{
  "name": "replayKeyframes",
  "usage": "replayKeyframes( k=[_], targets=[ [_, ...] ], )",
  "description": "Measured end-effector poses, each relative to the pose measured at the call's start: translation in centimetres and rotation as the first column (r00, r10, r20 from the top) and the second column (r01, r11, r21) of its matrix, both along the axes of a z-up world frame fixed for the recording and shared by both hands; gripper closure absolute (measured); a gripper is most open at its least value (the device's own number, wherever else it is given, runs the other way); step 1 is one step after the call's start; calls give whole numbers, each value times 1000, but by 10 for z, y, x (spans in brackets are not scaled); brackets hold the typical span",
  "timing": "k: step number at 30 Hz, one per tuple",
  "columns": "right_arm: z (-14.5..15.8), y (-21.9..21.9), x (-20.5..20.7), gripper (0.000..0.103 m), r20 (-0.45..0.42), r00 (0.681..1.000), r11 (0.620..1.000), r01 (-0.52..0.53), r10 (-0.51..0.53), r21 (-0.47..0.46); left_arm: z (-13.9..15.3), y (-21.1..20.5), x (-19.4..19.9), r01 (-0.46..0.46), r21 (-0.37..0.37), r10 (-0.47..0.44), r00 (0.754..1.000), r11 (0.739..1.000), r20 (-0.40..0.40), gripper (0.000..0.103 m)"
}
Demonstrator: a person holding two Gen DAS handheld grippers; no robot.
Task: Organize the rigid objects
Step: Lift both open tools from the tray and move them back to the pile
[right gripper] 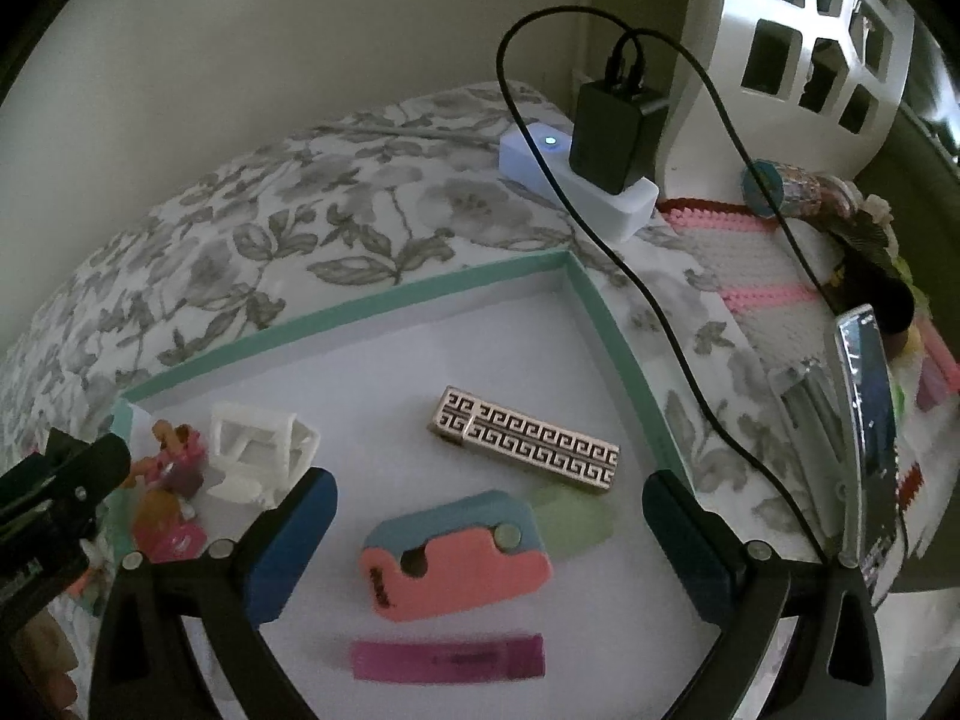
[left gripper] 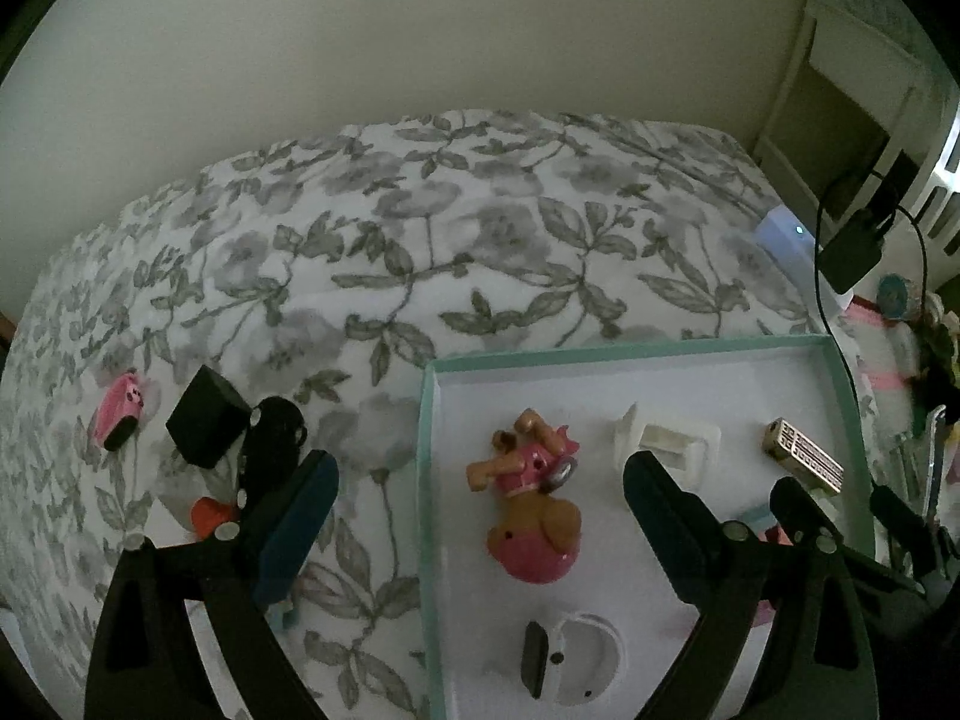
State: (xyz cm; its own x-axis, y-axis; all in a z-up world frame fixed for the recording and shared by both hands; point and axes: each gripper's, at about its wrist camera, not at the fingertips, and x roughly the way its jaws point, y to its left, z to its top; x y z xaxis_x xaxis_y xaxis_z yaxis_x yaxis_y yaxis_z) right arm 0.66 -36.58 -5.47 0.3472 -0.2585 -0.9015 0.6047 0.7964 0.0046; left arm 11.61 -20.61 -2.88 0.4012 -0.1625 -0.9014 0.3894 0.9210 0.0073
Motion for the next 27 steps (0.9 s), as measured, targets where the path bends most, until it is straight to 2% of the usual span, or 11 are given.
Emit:
replayKeyframes(
  k=[18, 24, 27],
  targets=[
    [32, 49, -5, 0, 16, 999, 998, -49, 50, -46, 24, 50, 2, -42, -16, 42, 999, 999, 17, 7],
    [38, 74, 4, 0, 17, 995, 993, -93, 95, -69, 29, 84, 12, -84, -32, 85, 996, 996, 8, 7],
    [38, 88, 12, 0, 33, 992, 992, -119, 121, -51, 28, 112, 22, -128, -27, 128, 992, 991, -8, 7]
  ],
)
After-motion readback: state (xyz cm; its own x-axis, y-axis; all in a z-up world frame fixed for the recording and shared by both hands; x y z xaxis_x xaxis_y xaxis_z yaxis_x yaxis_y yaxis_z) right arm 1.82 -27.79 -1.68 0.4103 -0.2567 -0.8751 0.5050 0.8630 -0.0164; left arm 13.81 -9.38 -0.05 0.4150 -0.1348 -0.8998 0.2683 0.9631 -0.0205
